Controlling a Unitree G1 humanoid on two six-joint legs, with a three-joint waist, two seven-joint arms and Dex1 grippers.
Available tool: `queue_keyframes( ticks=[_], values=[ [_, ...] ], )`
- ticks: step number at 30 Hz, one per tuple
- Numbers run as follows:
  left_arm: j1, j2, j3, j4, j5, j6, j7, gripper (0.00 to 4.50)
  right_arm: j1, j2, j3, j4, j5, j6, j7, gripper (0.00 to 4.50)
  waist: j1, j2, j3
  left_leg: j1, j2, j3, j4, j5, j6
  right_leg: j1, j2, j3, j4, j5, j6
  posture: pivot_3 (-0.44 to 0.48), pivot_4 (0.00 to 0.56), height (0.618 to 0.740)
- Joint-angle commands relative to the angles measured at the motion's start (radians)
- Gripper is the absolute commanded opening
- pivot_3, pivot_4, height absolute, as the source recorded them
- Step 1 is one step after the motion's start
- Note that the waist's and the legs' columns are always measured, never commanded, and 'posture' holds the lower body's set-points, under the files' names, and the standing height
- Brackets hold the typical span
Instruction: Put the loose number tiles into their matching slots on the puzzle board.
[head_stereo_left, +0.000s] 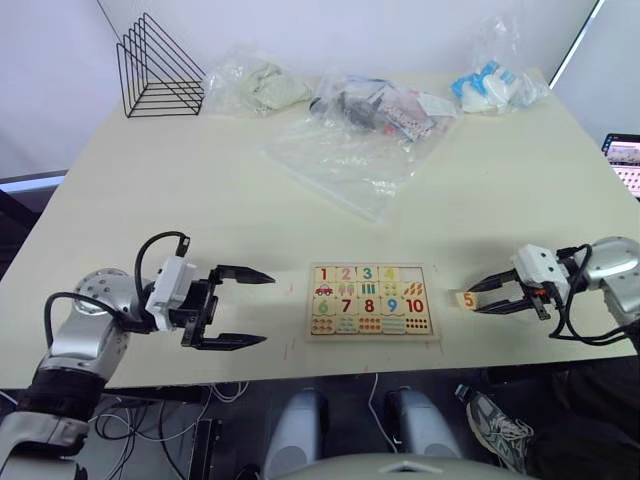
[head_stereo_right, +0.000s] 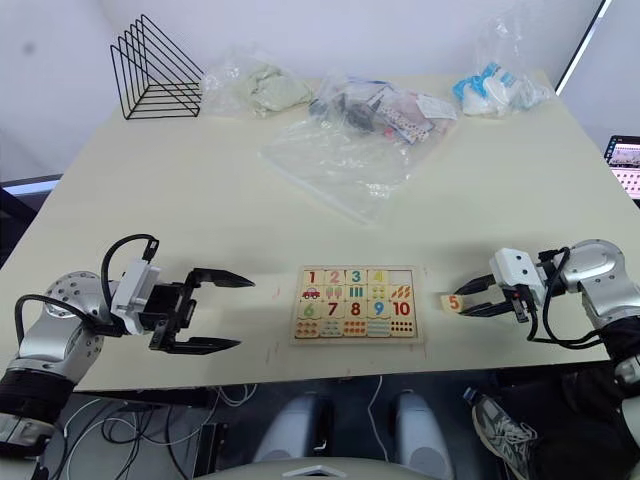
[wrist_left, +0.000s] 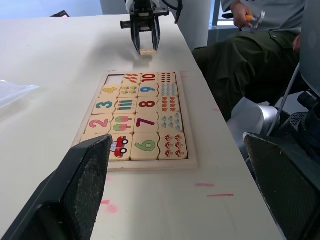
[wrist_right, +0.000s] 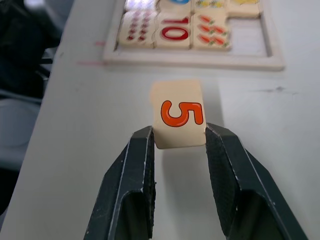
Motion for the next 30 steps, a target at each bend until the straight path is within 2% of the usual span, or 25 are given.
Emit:
queue_keyframes(
  ticks=[1, 8, 16, 21, 30],
  values=[
    [0.014, -0.007, 0.043, -0.031, -0.002, 0.004, -0.030, 4.50, 0.038, -0.042, -0.064, -0.201, -0.029, 0.188, -0.108, 0.92, 0.000, 0.000, 0.000, 0.000, 0.000, 0.000, 0.000, 0.000, 0.000, 0.000, 0.000, 0.000, 0.000, 0.000, 0.000, 0.000, 0.150, 0.740],
    [0.025, -0.036, 0.083, -0.045, 0.015, 0.024, -0.030, 4.50, 0.078, -0.060, -0.098, -0.535, -0.066, 0.554, -0.282, 0.92, 0.001, 0.000, 0.000, 0.000, -0.001, 0.000, 0.000, 0.000, 0.000, 0.000, 0.000, 0.000, 0.000, 0.000, 0.000, 0.000, 0.150, 0.740],
    [0.037, -0.074, 0.119, -0.066, 0.041, 0.044, -0.013, 4.50, -0.037, -0.052, -0.027, -0.740, -0.121, 0.888, -0.349, 0.92, 0.000, 0.000, 0.000, -0.001, -0.001, 0.000, 0.000, 0.000, 0.000, -0.001, 0.000, -0.001, -0.001, 0.000, 0.000, 0.000, 0.150, 0.740],
    [0.057, -0.101, 0.138, -0.107, 0.053, 0.060, 0.014, 4.50, -0.176, -0.017, 0.082, -0.762, -0.208, 1.042, -0.371, 0.92, -0.001, 0.000, 0.000, -0.003, 0.000, 0.000, 0.000, 0.000, 0.000, -0.004, 0.000, -0.001, -0.001, 0.000, 0.000, 0.000, 0.150, 0.740],
    [0.077, -0.118, 0.172, -0.122, 0.073, 0.076, 0.019, 4.50, -0.323, 0.026, 0.232, -0.753, -0.304, 1.154, -0.341, 0.92, -0.002, 0.000, 0.000, -0.007, -0.001, -0.002, 0.001, 0.000, 0.000, -0.006, 0.000, -0.002, -0.001, 0.000, 0.000, 0.000, 0.150, 0.740]
  ],
)
